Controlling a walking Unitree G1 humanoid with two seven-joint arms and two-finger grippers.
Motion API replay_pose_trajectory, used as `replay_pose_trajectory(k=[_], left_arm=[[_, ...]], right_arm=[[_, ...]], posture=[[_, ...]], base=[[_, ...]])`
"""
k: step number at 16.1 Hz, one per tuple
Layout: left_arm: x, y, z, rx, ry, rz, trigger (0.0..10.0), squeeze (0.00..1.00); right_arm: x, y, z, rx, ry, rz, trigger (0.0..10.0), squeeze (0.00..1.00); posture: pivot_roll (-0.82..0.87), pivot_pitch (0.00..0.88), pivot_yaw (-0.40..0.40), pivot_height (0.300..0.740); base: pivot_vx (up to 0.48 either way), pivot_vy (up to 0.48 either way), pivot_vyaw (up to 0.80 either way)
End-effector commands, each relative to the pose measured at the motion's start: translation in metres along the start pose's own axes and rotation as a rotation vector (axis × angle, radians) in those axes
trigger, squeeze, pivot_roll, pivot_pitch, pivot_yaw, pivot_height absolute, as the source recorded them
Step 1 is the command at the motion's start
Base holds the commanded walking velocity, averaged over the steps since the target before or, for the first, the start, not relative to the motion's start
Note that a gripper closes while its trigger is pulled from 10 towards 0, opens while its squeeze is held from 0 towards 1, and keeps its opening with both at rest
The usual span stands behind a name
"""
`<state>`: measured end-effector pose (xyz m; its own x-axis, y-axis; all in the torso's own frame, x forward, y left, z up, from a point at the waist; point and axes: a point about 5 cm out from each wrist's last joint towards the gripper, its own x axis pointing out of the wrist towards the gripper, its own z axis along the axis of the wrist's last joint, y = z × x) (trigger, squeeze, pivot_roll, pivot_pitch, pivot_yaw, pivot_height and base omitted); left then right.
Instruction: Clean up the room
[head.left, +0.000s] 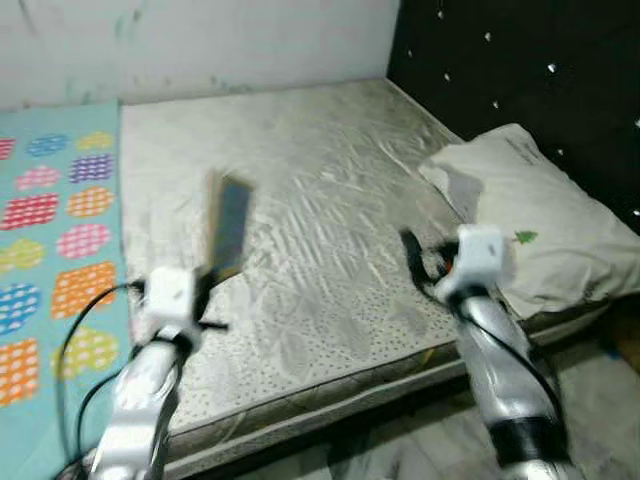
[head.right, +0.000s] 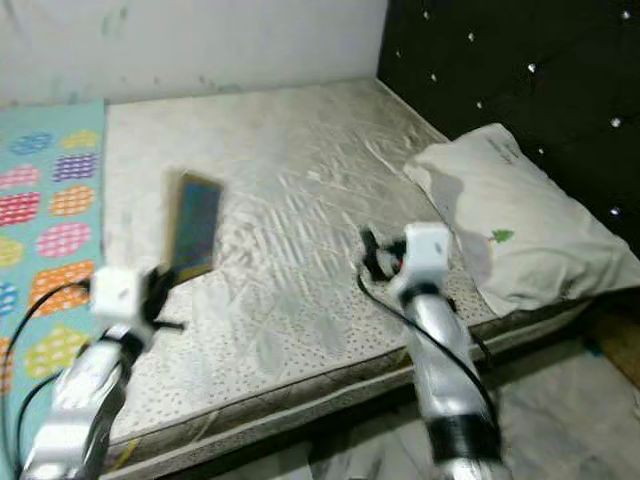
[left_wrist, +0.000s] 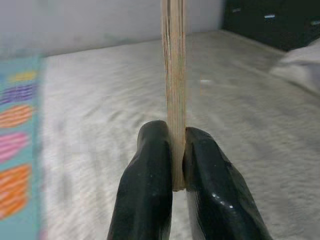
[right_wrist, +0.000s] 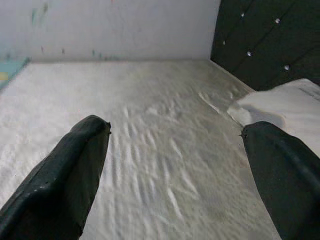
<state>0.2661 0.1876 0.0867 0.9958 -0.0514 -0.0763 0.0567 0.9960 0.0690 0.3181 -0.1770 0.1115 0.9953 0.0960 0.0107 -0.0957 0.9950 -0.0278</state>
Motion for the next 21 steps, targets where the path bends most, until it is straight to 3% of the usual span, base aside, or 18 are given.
replay_pose_trajectory(k=[1, 3, 5, 9, 12, 14, 16, 18, 21], left_arm=[[0.002, 0.000, 0.022, 0.027, -0.107, 0.026, 10.0, 0.00], [-0.007, 0.012, 0.016, 0.007, -0.083, 0.154, 10.0, 0.00], [-0.010, 0.015, 0.017, -0.002, -0.094, 0.184, 10.0, 0.00], [-0.011, 0.011, 0.014, 0.002, -0.072, 0.173, 10.0, 0.00], [-0.013, 0.001, 0.011, -0.043, -0.056, 0.155, 10.0, 0.00], [-0.011, -0.007, 0.013, -0.082, -0.055, 0.114, 10.0, 0.00], [-0.009, -0.010, 0.016, -0.097, -0.067, 0.114, 10.0, 0.00], [-0.009, -0.009, 0.015, -0.114, -0.062, 0.114, 10.0, 0.00], [-0.004, -0.012, 0.019, -0.134, -0.062, 0.105, 10.0, 0.00]], right_arm=[[-0.002, -0.005, 0.006, -0.031, -0.025, -0.003, 10.0, 0.00], [-0.011, -0.014, -0.001, -0.077, 0.002, -0.007, 10.0, 0.00], [-0.014, -0.012, 0.002, -0.088, 0.026, 0.054, 10.0, 0.00], [-0.014, -0.013, 0.009, -0.135, 0.045, 0.127, 10.0, 0.00], [-0.017, -0.007, 0.006, -0.128, 0.081, 0.175, 10.0, 0.00], [-0.017, -0.005, 0.006, -0.117, 0.086, 0.157, 10.0, 0.00], [-0.016, -0.004, 0.001, -0.031, 0.114, 0.028, 10.0, 0.00], [-0.017, 0.007, 0.005, -0.013, 0.063, 0.001, 10.0, 0.00], [-0.021, 0.027, 0.011, -0.070, -0.017, 0.048, 10.0, 0.00]], posture=[[-0.08, 0.000, 0.021, 0.740], [-0.09, 0.000, 0.025, 0.740], [-0.10, 0.000, 0.020, 0.740], [-0.10, 0.000, 0.023, 0.740], [-0.10, 0.000, 0.021, 0.740], [-0.10, 0.000, 0.003, 0.740], [-0.10, 0.000, -0.020, 0.740], [-0.11, 0.000, -0.022, 0.740], [-0.11, 0.004, -0.022, 0.740]], base=[[0.000, 0.000, 0.00], [0.000, 0.000, 0.00], [0.000, 0.000, 0.00], [0.000, 0.000, 0.60], [0.000, 0.000, 0.80], [0.000, 0.000, 0.25], [0.000, 0.000, 0.00], [0.000, 0.000, 0.00], [0.000, 0.000, 0.00]])
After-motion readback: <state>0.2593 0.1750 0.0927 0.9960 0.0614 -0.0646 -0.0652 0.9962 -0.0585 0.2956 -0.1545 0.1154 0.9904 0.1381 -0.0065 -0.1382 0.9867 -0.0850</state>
